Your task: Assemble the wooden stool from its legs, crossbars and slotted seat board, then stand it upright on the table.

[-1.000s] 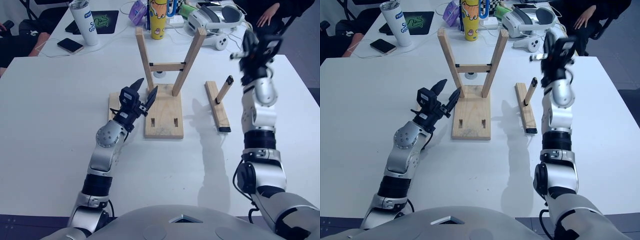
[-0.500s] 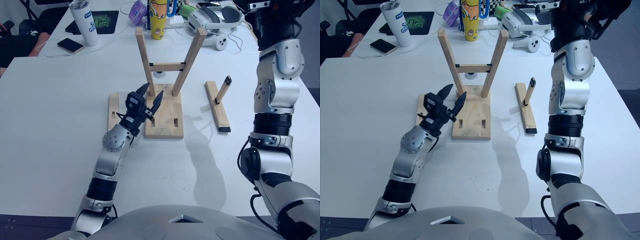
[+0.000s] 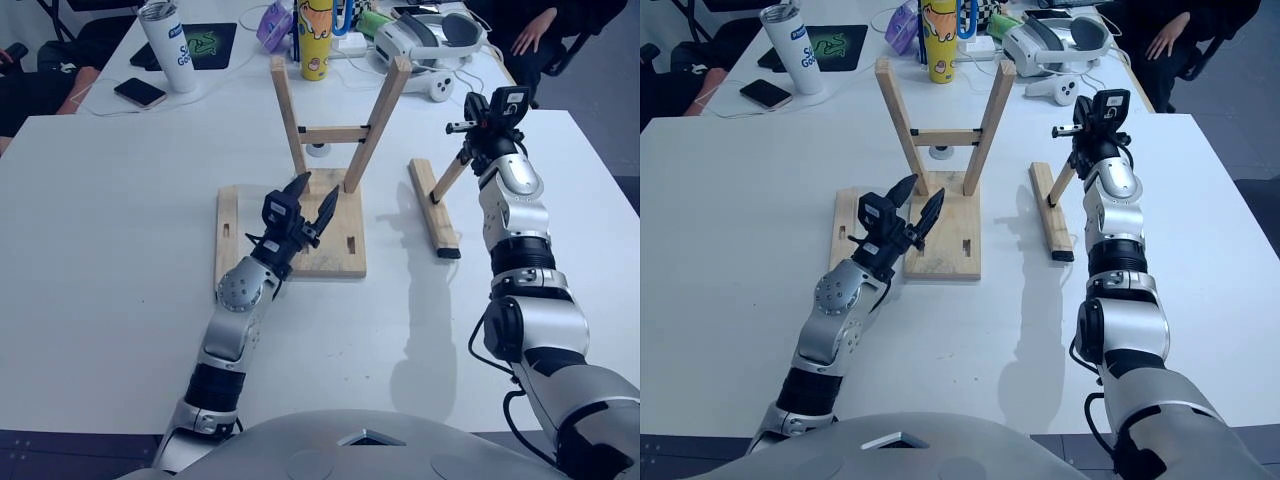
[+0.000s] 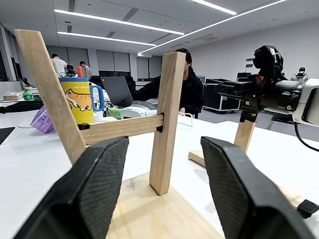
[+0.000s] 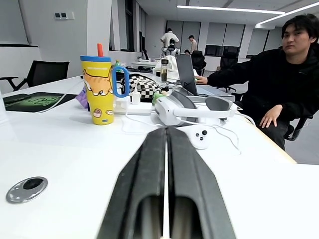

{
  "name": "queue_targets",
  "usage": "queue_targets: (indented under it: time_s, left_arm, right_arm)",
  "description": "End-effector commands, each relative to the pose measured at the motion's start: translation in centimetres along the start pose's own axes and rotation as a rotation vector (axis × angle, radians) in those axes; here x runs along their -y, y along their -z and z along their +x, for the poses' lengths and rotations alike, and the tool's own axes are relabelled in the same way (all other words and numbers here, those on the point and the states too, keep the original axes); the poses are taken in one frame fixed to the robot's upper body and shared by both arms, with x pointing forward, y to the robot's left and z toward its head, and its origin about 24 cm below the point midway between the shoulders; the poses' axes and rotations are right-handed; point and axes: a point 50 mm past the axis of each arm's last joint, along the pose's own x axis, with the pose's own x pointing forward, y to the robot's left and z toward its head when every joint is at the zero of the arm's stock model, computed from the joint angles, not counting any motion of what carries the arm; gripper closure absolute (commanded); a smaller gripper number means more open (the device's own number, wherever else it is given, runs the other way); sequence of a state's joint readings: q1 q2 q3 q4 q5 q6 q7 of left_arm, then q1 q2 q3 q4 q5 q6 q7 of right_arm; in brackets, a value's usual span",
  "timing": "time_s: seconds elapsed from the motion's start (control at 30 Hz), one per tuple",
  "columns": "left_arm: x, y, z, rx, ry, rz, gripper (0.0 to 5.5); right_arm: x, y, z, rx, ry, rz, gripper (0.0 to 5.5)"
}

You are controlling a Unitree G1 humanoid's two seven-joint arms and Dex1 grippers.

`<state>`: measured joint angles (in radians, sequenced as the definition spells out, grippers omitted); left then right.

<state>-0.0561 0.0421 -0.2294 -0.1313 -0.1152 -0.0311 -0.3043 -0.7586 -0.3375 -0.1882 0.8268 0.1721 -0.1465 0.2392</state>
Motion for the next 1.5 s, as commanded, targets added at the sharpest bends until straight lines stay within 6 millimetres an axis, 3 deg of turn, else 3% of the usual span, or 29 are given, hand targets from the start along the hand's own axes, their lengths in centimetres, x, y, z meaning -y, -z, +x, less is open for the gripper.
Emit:
queue_targets:
  time_s: [0.03,0.1,0.13,0.23,0.3,0.37,0.47,0.5,0.57,0.7,0.8,1.0,1.2,1.5]
  left_arm:
    - [-0.4,-0.1,0.5,0.003,0.005,0.022,2.85]
    - [-0.5,0.4,0.5,-0.012,0.0,0.022,2.85]
    - [-0.5,0.8,0.4,-0.022,-0.004,0.021,2.85]
    - [0.1,1.4,0.4,-0.036,0.012,0.035,2.85]
    - [0.3,1.6,0.1,-0.039,0.015,0.044,2.85]
    - [0.2,1.8,-0.1,-0.045,0.006,0.041,2.85]
    - [0.1,1.8,-0.2,-0.047,0.002,0.046,2.85]
    - [0.0,1.8,-0.3,-0.046,-0.003,0.047,2.85]
    - [-0.2,1.8,-0.4,-0.048,-0.01,0.05,2.85]
    - [-0.3,2.1,-1.0,-0.057,-0.038,0.045,2.85]
    - [0.1,2.1,-0.8,-0.058,-0.014,0.051,2.85]
    - [-0.3,2.4,-1.1,-0.07,-0.032,0.053,2.85]
    - [-0.8,2.5,-1.0,-0.07,-0.045,0.064,2.85]
    - [-1.6,2.7,-0.9,-0.068,-0.068,0.081,2.85]
  right_arm:
    - [-0.6,-5.9,-0.1,0.322,0.037,-0.057,5.49]
    - [-1.6,-10.5,-0.1,0.486,0.035,-0.079,5.49]
    - [-1.9,-11.9,0.0,0.518,0.03,-0.065,5.49]
    - [-2.8,-14.7,-0.2,0.572,-0.019,-0.033,5.49]
    - [-4.2,-15.6,-0.7,0.578,-0.123,-0.043,5.49]
    - [-6.2,-13.9,-1.7,0.494,-0.259,-0.092,5.49]
    - [-7.6,-7.2,-4.9,0.217,-0.445,-0.104,5.49]
    - [-7.1,-4.4,-6.6,0.111,-0.472,-0.143,5.49]
    - [-5.7,-1.2,-9.4,-0.027,-0.474,-0.196,5.22]
    - [-3.5,2.4,-12.6,-0.204,-0.426,-0.165,4.63]
    - [-1.8,5.2,-13.7,-0.367,-0.261,-0.05,4.15]
    - [-0.6,6.2,-14.2,-0.452,-0.131,-0.026,3.29]
    - [0.2,6.6,-12.2,-0.52,-0.079,-0.077,2.42]
    - [-1.1,6.5,-9.5,-0.628,-0.182,-0.007,2.38]
